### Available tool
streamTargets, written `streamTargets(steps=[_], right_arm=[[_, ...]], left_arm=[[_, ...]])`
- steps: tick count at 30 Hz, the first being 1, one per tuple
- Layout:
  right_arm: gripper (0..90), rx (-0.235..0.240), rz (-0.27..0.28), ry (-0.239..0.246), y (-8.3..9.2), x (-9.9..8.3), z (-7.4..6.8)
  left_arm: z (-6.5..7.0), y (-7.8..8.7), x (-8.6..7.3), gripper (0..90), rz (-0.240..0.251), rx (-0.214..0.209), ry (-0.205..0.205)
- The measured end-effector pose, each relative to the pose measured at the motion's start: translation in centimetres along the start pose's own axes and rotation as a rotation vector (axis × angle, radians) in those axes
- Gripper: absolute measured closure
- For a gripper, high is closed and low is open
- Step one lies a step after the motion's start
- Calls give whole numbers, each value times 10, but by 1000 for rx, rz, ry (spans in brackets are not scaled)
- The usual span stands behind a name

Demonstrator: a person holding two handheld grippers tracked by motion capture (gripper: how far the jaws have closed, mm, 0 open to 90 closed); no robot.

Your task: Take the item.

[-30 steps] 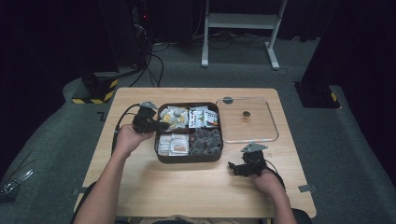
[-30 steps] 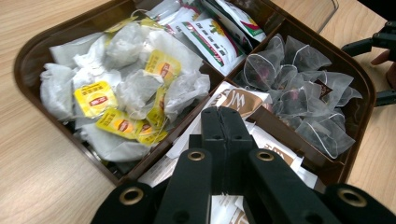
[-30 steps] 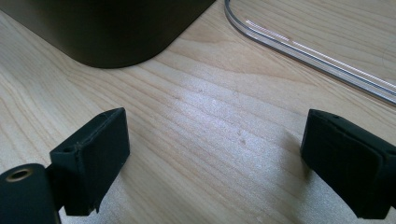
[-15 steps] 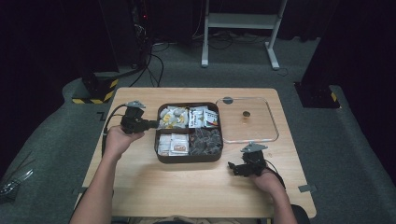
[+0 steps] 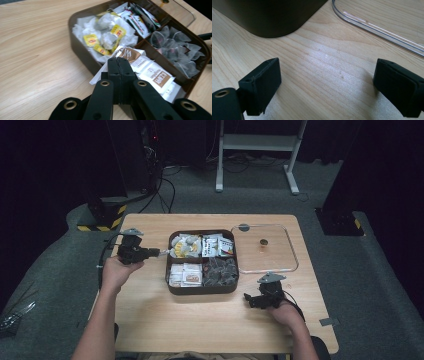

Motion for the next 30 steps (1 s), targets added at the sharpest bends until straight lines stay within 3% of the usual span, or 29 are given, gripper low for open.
streamTargets(steps=[13, 18, 30], right_arm=[[77, 2, 2, 5, -2, 2, 1], [77, 2, 1, 3, -3, 3, 1], [77, 2, 0, 2, -4, 3, 1]], left_arm=[[-28, 3, -21, 900, -15, 61, 57], [-41, -3, -30, 900, -33, 79, 75], [-51, -26, -42, 900, -106, 111, 79]])
Point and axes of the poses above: each handheld gripper's, and its own axes: y roughly backward along the jaws, x roughly out of its top, z roughly to its right, the point moved 4 cm from there along -y, roughly forward along the jaws, and after that the axes turned 2 degrees about z, right-handed, at the moved point
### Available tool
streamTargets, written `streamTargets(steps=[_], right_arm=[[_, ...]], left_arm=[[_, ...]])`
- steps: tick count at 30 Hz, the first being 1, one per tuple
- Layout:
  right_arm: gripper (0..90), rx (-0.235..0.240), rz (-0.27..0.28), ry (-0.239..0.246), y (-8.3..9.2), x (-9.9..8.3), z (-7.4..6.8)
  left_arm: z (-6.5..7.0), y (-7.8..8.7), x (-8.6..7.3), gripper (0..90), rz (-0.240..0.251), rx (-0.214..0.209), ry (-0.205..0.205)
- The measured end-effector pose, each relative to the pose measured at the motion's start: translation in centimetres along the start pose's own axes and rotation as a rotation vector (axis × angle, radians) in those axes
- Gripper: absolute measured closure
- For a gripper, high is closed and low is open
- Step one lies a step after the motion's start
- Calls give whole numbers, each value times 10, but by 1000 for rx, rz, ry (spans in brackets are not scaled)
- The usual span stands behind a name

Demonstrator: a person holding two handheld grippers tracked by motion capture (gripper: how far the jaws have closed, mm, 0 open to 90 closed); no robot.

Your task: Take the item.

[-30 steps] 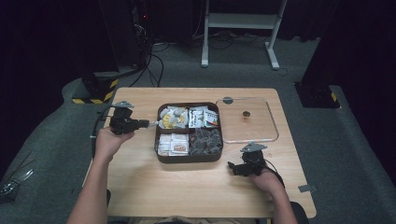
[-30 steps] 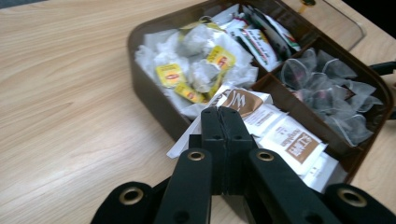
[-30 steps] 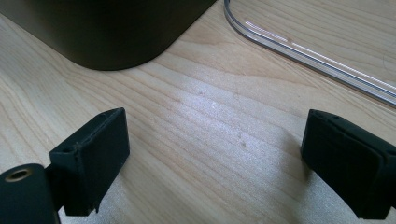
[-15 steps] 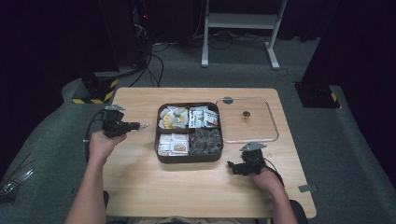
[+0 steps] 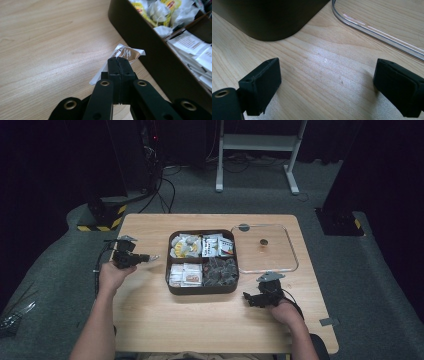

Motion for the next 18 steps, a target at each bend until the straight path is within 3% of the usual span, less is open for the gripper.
streamTargets(steps=[10, 14, 18], right_arm=[[77, 2, 1, 1, 0, 0, 0], [77, 2, 1, 2, 0, 0, 0], [77, 3, 0, 2, 0, 0, 0]], left_arm=[[-6, -20, -12, 900, -68, 8, 1], [-6, -21, -12, 899, -61, -13, 11], [-1, -24, -13, 894, -54, -19, -5]])
Point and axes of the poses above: each handheld gripper's, and its own axes: y roughly backward along the jaws, x roughly out of its top, z roughly to its right, the point moved 4 cm from there along -y, roughly forward along the jaws, and after that the axes turned 2 degrees about z, right-handed, at the moved point
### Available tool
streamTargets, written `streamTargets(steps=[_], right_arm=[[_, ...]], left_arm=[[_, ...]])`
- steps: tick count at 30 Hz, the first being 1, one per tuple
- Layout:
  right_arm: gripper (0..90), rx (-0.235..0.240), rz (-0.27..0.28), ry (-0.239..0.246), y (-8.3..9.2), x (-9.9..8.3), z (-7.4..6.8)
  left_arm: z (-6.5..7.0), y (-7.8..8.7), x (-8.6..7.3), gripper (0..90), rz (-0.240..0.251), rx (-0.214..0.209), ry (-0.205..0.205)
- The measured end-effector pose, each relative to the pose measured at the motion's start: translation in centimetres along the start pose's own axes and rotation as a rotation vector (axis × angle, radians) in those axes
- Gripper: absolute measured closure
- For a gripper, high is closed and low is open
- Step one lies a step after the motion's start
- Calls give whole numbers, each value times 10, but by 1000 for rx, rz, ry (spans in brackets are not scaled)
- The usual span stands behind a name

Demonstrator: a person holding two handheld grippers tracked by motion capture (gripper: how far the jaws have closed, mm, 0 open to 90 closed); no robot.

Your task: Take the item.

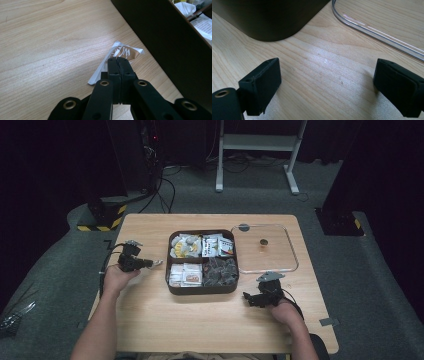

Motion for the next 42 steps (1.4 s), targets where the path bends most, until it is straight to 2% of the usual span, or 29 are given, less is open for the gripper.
streamTargets(steps=[6, 8, 10, 14, 20, 26, 28, 31, 33, 36, 38, 42], right_arm=[[77, 0, 0, 0, 0, 0, 0], [77, 0, 0, 0, 0, 0, 0], [77, 0, 0, 0, 0, 0, 0], [77, 0, 0, 0, 0, 0, 0], [78, 0, 0, 0, 0, 0, 0], [78, 1, 0, 2, 0, 0, 0], [78, 1, 0, 2, 0, 0, 0], [78, 1, 0, 1, 0, 0, 0], [78, 1, 0, 1, 0, 0, 0], [78, 1, 0, 3, 0, 0, 0], [78, 1, 0, 1, 0, 0, 0], [78, 4, -1, 2, 0, 0, 0]], left_arm=[[0, -3, -2, 840, 0, -37, 35], [1, -3, -2, 767, -1, -30, 35], [1, -3, -2, 746, 0, -29, 29], [2, -2, -2, 632, 11, -16, 21], [4, 6, 0, 531, 48, -11, 26], [7, 17, -2, 466, 82, 4, 9], [8, 19, -3, 450, 86, -4, 15], [10, 24, -5, 425, 98, 5, 4], [12, 27, -7, 422, 110, -8, 9], [12, 30, -11, 407, 113, 6, 8], [9, 35, -15, 404, 114, 48, 0], [4, 40, -22, 391, 133, 42, 17]])
Point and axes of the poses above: each handheld gripper's, and its own axes: y roughly backward along the jaws, x roughly out of its top, z roughly to its right, the point moved 4 cm from there along -y, roughly forward along the jaws, and after that the axes turned 2 degrees about z, right-handed, at the moved point
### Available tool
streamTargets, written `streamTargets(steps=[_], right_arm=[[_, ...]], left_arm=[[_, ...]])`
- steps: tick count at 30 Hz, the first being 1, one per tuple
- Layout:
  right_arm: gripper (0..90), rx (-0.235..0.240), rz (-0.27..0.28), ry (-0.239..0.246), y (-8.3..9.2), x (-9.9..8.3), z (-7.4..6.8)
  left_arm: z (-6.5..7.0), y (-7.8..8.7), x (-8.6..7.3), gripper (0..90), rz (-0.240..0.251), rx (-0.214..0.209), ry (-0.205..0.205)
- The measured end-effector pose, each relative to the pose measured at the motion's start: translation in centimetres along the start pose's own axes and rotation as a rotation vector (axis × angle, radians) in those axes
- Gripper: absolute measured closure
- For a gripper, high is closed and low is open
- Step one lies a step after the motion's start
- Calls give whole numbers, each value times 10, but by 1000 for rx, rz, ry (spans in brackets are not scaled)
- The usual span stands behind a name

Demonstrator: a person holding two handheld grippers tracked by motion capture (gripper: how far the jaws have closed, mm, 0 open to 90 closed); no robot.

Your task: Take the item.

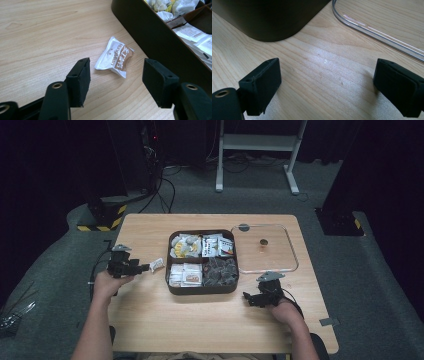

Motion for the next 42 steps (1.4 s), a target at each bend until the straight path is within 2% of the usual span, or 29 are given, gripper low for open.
streamTargets(steps=[7, 15, 18, 19, 20, 23, 32, 37, 42], right_arm=[[78, 2, 1, 5, -1, 1, 1], [77, 3, 0, 2, -2, 2, 1], [77, 2, 1, 2, -2, 2, 1], [77, 2, 0, 3, -3, 2, 2], [77, 2, 0, 2, -3, 3, 1], [77, 2, -1, 0, -3, 3, 1], [77, 1, 1, 0, -3, 3, 1], [77, 1, 1, 0, -3, 3, 2], [77, 1, 1, 0, -3, 3, 2]], left_arm=[[-6, 5, -12, 385, -2, 16, 11], [-19, 8, -27, 362, -3, 62, -13], [-22, 7, -32, 357, -7, 69, -5], [-25, 7, -33, 351, -10, 77, -18], [-25, 7, -34, 347, -7, 73, -2], [-28, 7, -36, 341, -16, 80, -3], [-41, 1, -46, 304, -42, 124, -6], [-46, -1, -47, 277, -20, 122, -11], [-47, -4, -50, 215, 7, 134, -38]])
Point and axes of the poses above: each handheld gripper's, and its own axes: y roughly backward along the jaws, x roughly out of its top, z roughly to its right, the point moved 4 cm from there along -y, roughly forward along the jaws, and after that the axes turned 2 degrees about z, right-handed, at the moved point
